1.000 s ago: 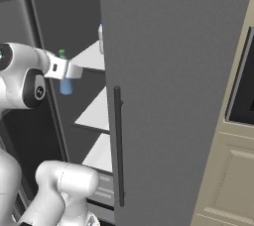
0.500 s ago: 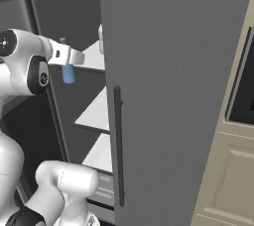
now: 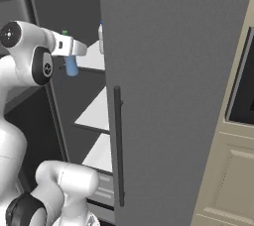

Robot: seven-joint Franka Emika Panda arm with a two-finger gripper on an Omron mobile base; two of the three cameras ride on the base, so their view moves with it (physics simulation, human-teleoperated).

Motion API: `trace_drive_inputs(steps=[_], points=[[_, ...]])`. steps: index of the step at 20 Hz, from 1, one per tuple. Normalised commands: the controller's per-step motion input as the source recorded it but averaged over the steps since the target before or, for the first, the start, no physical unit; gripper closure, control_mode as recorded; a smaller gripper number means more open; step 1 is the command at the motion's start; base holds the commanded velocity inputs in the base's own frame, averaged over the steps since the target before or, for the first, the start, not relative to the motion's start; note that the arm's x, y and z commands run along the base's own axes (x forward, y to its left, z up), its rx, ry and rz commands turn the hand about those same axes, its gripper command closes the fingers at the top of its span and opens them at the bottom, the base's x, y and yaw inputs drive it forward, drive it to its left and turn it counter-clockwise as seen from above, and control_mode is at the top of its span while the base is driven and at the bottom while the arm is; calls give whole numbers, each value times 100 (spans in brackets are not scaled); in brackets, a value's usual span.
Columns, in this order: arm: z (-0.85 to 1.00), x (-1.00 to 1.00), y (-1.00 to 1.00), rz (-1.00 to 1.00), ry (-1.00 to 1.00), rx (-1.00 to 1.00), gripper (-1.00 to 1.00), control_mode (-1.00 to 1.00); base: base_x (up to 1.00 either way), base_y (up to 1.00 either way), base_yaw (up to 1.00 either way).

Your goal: Take the bottled waters from the counter and place them in the freezer to freeze. Close the freezer door after placing the bottles.

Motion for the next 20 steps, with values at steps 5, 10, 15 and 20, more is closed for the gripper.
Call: trace_drive_inputs(steps=[5, 10, 15, 20], points=[[-5, 15, 0, 0, -15, 0, 100, -100, 0, 0, 0], [-4, 19, 0, 0, -9, 0, 100, -100, 0, 0, 0], [-1, 25, 0, 0, 0, 0, 100, -100, 0, 0, 0], [0, 30, 0, 0, 0, 0, 100, -100, 0, 0, 0]])
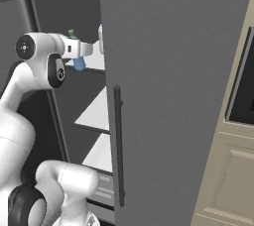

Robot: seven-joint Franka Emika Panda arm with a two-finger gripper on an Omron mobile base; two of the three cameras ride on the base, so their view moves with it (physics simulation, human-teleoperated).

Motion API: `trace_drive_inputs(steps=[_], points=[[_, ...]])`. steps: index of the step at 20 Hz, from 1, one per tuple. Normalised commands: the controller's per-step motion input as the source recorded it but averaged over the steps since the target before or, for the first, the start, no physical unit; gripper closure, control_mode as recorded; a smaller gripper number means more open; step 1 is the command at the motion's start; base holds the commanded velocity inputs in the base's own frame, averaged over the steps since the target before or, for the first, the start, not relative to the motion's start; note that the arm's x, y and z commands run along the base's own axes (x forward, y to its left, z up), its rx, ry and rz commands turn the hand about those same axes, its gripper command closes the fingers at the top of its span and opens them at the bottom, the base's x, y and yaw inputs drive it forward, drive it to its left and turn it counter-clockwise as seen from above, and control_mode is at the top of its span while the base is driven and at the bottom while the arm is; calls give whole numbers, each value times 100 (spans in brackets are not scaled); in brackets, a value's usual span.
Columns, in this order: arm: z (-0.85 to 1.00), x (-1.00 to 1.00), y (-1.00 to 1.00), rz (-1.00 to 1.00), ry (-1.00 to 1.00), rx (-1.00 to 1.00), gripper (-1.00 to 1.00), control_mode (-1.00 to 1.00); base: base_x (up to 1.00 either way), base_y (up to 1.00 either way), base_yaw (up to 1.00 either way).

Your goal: Take the bottled waters from the counter and place them in the freezer to freeze. Close the freezer door after placing the bottles.

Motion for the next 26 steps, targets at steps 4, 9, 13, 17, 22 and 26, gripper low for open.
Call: trace_drive_inputs(steps=[4, 9, 13, 17, 22, 26], points=[[-2, 38, 0, 0, 0, 0, 100, -100, 0, 0, 0], [-11, 31, 0, 0, 0, 0, 100, -100, 0, 0, 0], [-16, 21, 0, 0, 0, 0, 100, -100, 0, 0, 0], [-13, 19, 0, 0, 0, 0, 100, -100, 0, 0, 0], [-10, 19, 0, 0, 0, 0, 100, -100, 0, 0, 0], [-17, 15, 0, 0, 0, 0, 100, -100, 0, 0, 0]])
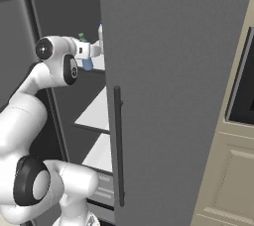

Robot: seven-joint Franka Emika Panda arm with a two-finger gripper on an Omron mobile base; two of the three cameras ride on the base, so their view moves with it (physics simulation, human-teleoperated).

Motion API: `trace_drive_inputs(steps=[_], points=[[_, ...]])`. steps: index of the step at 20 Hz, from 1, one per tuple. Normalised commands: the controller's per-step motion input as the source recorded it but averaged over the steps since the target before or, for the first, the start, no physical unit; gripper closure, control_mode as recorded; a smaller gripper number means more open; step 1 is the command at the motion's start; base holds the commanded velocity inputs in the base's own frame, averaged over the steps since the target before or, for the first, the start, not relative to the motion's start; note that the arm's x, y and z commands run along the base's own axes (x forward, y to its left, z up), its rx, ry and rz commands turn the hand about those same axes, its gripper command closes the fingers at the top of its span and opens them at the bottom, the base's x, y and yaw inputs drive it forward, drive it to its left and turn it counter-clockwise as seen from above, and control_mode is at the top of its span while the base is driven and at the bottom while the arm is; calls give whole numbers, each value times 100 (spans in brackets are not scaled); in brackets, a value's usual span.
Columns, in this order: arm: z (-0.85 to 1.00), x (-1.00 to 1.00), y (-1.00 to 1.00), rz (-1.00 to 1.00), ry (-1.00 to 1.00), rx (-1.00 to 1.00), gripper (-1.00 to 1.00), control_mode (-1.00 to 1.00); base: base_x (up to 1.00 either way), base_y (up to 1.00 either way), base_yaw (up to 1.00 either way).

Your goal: Take the bottled waters from the counter and place them in the freezer to freeze. Close the freezer door after placing the bottles.

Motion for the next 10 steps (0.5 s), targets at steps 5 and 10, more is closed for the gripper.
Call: trace_drive_inputs(steps=[5, 10], points=[[-20, 9, 0, 0, 0, 0, 100, -100, 0, 0, 0], [-14, 11, 0, 0, 0, 0, 100, -100, 0, 0, 0]])
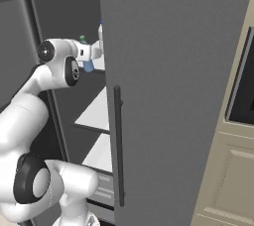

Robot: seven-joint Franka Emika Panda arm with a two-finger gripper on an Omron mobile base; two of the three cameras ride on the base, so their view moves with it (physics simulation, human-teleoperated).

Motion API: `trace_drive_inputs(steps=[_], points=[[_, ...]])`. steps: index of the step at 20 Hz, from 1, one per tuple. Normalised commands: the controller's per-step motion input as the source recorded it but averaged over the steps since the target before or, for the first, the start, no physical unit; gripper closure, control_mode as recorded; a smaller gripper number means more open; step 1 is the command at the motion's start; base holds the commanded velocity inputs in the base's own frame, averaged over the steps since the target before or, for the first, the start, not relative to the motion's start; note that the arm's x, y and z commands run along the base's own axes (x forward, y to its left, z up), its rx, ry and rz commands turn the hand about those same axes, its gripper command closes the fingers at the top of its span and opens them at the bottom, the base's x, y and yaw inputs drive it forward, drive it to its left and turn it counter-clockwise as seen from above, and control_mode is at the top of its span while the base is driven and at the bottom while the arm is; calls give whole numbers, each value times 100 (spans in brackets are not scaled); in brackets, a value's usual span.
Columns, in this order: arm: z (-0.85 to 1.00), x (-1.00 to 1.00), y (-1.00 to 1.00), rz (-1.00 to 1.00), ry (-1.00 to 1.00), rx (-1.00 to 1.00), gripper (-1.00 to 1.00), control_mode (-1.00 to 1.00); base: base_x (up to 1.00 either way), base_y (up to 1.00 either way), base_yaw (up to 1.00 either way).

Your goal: Take the bottled waters from the counter and place them in the freezer to freeze. Close the freezer door after placing the bottles.

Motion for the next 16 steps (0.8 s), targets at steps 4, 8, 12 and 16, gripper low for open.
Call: trace_drive_inputs(steps=[4, 8, 12, 16], points=[[-2, 18, 0, 0, 0, 0, 100, -100, 0, 0, 0], [0, 28, 0, 0, 0, 0, 100, -100, 0, 0, 0], [-3, 26, 0, 0, -1, 0, 100, -100, 0, 0, 0], [-9, 23, 0, 0, 0, 0, 100, -100, 0, 0, 0]])
